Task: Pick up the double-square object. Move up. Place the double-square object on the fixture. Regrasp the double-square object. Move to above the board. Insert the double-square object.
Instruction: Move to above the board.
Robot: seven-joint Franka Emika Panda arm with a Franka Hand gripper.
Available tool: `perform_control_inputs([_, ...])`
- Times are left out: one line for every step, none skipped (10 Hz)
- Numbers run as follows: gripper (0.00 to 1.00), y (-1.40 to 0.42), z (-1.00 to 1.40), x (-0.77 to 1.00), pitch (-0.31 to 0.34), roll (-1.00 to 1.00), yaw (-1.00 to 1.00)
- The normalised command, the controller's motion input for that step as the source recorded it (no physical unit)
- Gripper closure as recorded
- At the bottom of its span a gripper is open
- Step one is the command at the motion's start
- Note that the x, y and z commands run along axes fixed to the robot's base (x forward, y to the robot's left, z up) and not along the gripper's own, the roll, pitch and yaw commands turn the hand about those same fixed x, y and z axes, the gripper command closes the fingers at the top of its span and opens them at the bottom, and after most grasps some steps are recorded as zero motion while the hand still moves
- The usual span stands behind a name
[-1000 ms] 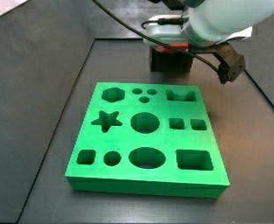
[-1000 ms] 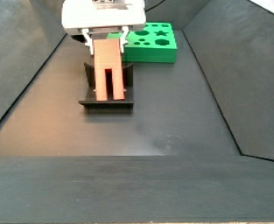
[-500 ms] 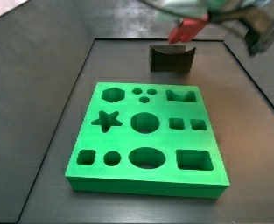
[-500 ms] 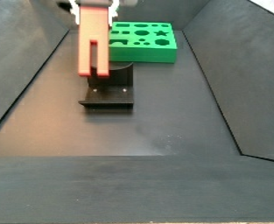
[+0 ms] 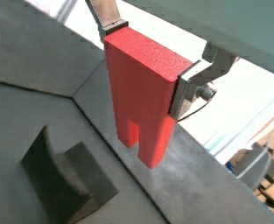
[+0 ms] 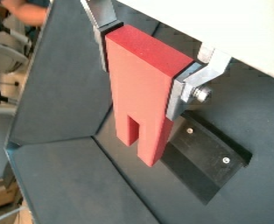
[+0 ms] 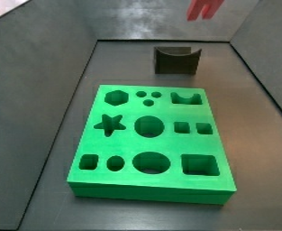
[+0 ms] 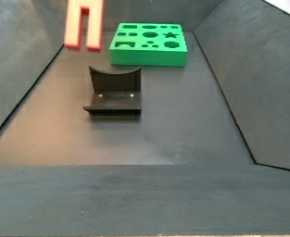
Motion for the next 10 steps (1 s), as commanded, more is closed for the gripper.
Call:
perform_control_inputs([1.00, -0.05, 1.00, 0.06, 0.170, -0.07, -0.11])
perform_control_inputs([1.00, -0.04, 0.82, 0.05, 0.212, -0.06, -0.04])
perform_control_inputs([1.00, -0.03, 0.64, 0.04, 0.233, -0.04, 0.00])
perform_control_inputs([1.00, -0.03, 0.42, 0.04, 0.244, -0.02, 0.06])
perform_control_inputs([1.00, -0.03, 0.30, 0.04, 0.241, -0.02, 0.08])
perform_control_inputs([1.00, -0.02, 0.09, 0.04, 0.214, -0.01, 0.13])
perform_control_inputs([1.00, -1.00, 0.18, -0.97, 0.136, -1.00, -0.09])
perform_control_inputs([1.00, -1.00, 0.19, -0.98, 0.126, -1.00, -0.09])
perform_control_inputs([1.00, -0.96, 0.21, -1.00, 0.097, -1.00, -0.08])
perform_control_inputs([1.00, -0.89, 0.18, -1.00, 0.079, -1.00, -0.07])
